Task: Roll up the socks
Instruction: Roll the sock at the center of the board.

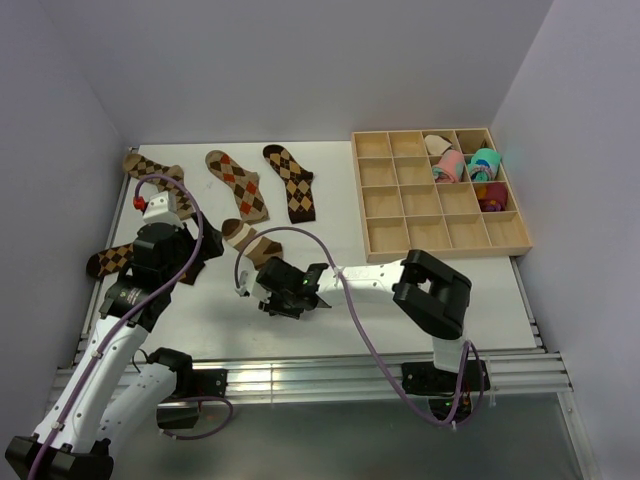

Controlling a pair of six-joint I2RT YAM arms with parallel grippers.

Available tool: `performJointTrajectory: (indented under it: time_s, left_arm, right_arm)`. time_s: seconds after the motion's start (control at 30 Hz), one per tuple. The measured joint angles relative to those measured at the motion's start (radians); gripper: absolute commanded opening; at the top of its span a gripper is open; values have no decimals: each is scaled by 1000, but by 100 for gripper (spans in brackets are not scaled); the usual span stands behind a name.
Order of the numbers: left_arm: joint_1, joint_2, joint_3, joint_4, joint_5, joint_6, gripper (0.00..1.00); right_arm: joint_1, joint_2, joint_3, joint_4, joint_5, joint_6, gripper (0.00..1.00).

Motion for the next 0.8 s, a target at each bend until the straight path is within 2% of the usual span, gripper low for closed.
performJointTrajectory:
  time_s: [0.27, 0.5, 0.8]
  left_arm:
    - [0, 0, 0, 0, 2, 0, 99]
    - [0, 18, -2, 14, 62, 18, 99]
    - [-17, 26, -34, 35, 158, 25, 100]
  right_arm:
    - [0, 14, 13, -2, 23, -14, 0]
    - [-31, 37, 73, -77, -46, -22, 0]
    - [-165, 132, 237, -233, -208, -39, 0]
